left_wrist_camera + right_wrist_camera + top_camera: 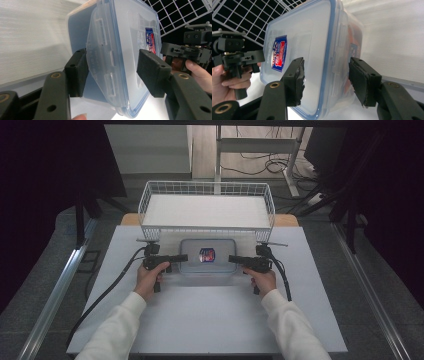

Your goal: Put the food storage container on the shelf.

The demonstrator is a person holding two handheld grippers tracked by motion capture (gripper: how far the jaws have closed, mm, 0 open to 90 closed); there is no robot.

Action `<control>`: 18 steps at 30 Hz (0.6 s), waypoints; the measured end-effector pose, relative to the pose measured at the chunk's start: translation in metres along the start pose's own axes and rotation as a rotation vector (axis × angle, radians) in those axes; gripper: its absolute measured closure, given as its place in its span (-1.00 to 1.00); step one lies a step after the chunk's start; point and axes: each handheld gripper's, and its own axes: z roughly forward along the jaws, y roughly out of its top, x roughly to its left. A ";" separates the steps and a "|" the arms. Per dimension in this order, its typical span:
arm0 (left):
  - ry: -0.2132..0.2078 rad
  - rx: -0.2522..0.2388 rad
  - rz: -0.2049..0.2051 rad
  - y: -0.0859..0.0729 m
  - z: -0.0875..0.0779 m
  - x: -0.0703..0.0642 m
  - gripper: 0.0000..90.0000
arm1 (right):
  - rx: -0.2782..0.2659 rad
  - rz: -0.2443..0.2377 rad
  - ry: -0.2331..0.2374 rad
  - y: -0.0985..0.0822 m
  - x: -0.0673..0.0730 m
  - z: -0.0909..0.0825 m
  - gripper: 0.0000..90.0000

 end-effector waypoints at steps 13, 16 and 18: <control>0.045 -0.005 0.036 -0.011 -0.020 -0.019 -0.44 | -0.035 -0.084 -0.068 -0.008 0.018 -0.015 -0.21; 0.094 0.000 0.109 -0.028 -0.034 -0.030 -0.48 | -0.024 -0.176 -0.105 -0.019 0.029 -0.029 -0.21; 0.102 0.014 0.140 -0.037 -0.040 -0.036 -0.47 | -0.014 -0.242 -0.118 -0.026 0.035 -0.034 -0.20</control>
